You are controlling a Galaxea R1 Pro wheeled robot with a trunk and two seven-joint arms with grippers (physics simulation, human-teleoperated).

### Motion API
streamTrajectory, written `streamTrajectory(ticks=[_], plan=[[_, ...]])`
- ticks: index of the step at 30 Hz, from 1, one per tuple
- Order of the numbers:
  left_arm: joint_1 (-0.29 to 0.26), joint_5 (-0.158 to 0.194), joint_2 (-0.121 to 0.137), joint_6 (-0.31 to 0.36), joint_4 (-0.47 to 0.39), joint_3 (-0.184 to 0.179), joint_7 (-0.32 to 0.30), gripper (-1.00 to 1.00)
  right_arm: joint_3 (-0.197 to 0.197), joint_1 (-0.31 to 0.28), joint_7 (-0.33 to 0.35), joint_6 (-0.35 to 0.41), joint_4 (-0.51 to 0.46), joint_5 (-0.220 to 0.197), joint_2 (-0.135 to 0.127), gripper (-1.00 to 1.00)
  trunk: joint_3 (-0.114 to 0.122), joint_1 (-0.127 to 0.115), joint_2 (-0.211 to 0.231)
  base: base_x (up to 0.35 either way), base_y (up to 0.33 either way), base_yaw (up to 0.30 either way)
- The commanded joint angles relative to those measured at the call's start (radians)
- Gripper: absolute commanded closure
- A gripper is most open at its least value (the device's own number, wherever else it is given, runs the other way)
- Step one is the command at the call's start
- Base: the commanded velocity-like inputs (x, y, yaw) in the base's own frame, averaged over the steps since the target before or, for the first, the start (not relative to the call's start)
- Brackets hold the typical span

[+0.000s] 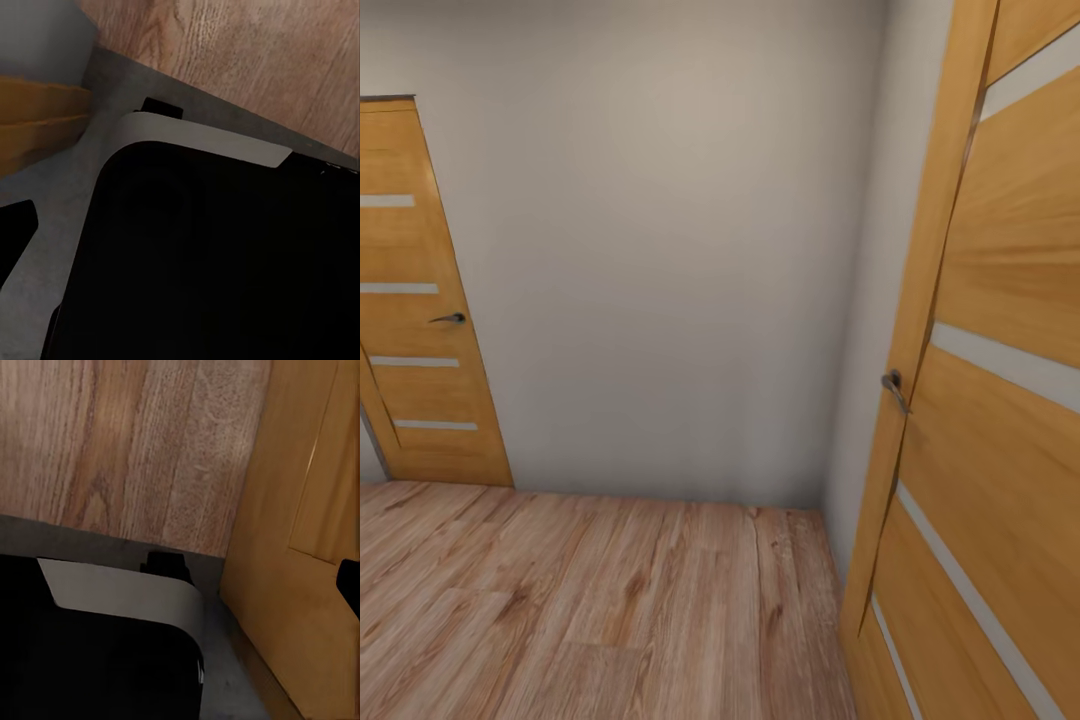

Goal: Move the two storage containers from the living room to the garage. In the garage, place one container on the floor and stack the other container on top of it (either order is fine).

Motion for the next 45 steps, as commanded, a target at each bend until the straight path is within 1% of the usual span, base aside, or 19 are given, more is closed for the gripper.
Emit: streamTrajectory(ticks=[1,15,45], plan=[[0.0,0.0,0.0,-0.002,0.0,0.006,0.0,-1.0,0.01,-0.001,-0.002,-0.006,0.003,-0.01,0.0,-1.0,-0.001,0.0,-0.001,0.239,0.0,0.0],[0.0,0.0,0.0,-0.002,0.0,0.006,0.0,-1.0,0.009,-0.001,-0.002,-0.006,0.003,-0.01,0.002,-1.0,-0.001,0.0,-0.001,0.266,0.0,0.0],[0.0,0.0,0.0,-0.002,-0.001,0.007,0.0,-1.0,0.01,-0.001,-0.002,-0.006,0.003,-0.01,0.002,-1.0,-0.001,0.0,-0.001,0.075,0.0,0.0]])
